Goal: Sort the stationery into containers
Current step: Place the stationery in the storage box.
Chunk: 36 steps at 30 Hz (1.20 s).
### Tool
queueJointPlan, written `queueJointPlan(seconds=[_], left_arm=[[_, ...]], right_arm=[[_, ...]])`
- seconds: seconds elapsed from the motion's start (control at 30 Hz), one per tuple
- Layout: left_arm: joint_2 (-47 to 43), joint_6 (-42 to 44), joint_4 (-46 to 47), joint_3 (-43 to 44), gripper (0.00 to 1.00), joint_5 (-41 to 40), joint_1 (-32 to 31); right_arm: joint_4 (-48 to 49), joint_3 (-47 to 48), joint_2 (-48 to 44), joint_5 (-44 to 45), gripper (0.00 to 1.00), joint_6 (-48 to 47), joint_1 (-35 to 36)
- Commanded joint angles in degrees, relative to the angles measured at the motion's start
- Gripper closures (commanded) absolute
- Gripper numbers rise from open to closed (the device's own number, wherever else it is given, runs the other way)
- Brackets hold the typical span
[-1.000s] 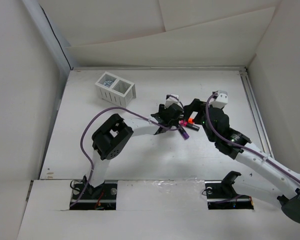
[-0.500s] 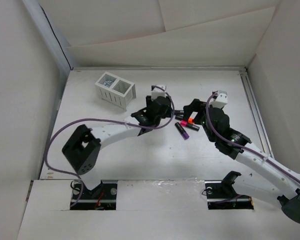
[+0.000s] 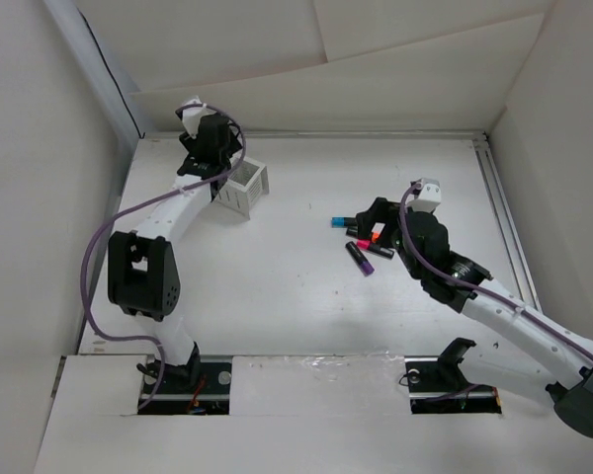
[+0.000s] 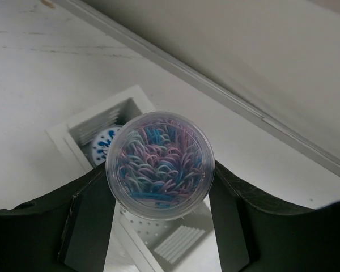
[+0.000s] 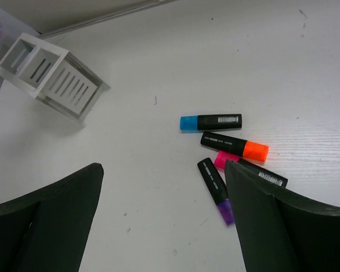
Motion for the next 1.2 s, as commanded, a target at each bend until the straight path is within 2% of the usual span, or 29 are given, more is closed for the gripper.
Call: queueJointPlan(seconds=[0.0, 0.3, 0.73, 0.77, 0.8, 0.83, 0.87, 0.9, 0.93, 1.0, 1.1, 1.17], left_arm=[[2.8, -1.0, -2.0, 5.5, 0.72, 1.0, 3.0], [10.1, 2.7, -6.5, 12.2, 0.72, -2.4, 4.6], [11.6, 3.7, -6.5, 10.9, 0.69, -4.8, 4.6], [11.6, 3.7, -6.5, 10.4, 0.66, -4.8, 4.6], [11.6, 3.7, -6.5, 10.3, 0.56, -4.8, 4.6], [11.6, 3.7, -6.5, 9.8, 0.51, -4.8, 4.6], [11.0, 3.7, -7.0, 9.8, 0.36, -4.3, 4.6], [11.0, 3.7, -7.0, 9.8, 0.36, -4.3, 4.6], [10.3, 3.2, -7.5, 9.8, 0.22, -4.3, 4.6], [8.8, 3.2, -7.5, 9.8, 0.18, -4.3, 4.6], [6.0, 3.2, -7.5, 9.2, 0.18, -4.3, 3.4], [3.7, 3.7, -7.5, 9.2, 0.22, -4.3, 3.4]], right_arm=[[3.9, 0.7, -0.3, -1.2, 0.06, -0.9, 0.2], [3.9, 1.2, 0.8, -2.3, 0.06, -1.4, 0.3], [3.9, 1.2, 1.3, -2.3, 0.06, -1.4, 0.3], [3.9, 1.2, 1.3, -2.3, 0.06, -1.4, 0.3], [3.9, 1.2, 1.3, -2.3, 0.05, -1.4, 0.3], [3.9, 1.2, 1.3, -2.3, 0.05, -1.4, 0.3], [3.9, 1.2, 1.3, -2.3, 0.04, -1.4, 0.3], [3.9, 1.2, 1.8, -2.3, 0.04, -1.4, 0.3], [3.9, 1.2, 1.8, -2.3, 0.04, -1.4, 0.3], [3.9, 1.2, 1.8, -2.3, 0.02, -1.4, 0.3], [3.9, 1.2, 1.8, -2.3, 0.0, -1.4, 0.3], [3.9, 1.2, 1.8, -2.3, 0.0, -1.4, 0.3]])
